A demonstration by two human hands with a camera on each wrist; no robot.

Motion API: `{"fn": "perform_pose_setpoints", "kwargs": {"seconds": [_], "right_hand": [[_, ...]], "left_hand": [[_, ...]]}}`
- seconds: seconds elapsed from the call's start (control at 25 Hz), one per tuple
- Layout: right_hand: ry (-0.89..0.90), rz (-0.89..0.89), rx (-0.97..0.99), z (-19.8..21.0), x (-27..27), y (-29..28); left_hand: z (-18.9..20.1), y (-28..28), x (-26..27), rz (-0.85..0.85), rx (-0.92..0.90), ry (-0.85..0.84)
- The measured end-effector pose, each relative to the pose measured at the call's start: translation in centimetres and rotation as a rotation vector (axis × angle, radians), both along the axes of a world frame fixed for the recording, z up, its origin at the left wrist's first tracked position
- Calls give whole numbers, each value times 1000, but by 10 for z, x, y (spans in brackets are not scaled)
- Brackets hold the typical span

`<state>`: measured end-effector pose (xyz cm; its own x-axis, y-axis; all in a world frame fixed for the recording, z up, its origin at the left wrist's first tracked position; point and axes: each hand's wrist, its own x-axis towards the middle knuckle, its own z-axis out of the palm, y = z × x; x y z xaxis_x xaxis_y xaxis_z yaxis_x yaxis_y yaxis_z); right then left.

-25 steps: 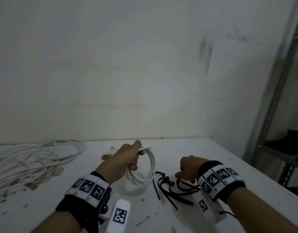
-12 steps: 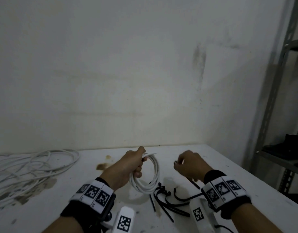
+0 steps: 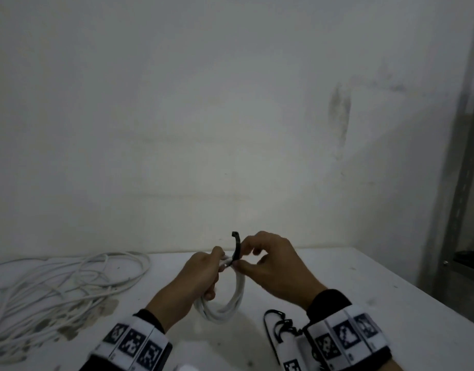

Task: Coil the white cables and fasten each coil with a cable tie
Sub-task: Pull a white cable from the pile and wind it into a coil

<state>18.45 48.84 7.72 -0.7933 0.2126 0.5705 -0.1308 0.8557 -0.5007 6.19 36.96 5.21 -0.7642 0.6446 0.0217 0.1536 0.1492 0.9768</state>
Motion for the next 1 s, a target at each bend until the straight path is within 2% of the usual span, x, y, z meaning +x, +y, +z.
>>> {"fn": "perform_pose_setpoints", "kwargs": {"seconds": [0.08,0.2,0.32,0.48,0.56,0.88,1.0], "right_hand": [[96,36,73,-10,-18,-5],[87,146,8,-22,-47,-21],[114,192,111,-29,-74,-38],[118,150,263,-44,-104,-57],[128,143,287,-49,-112,-67],[296,128,83,-37,-126,-91],[262,105,-47,-22,-119,-95]], "left_hand": [[-1,-15,-10,19,-5,49],[-4,-34,-26,48,41,25],[-7,-53,-42,97,99,-51],[-14,-74,-59,135,94,-207],[-16,-81,-64,135,152,-280],[-6,-87,-73,334,393,-250],[-7,-88,-73,356,485,-189]]}}
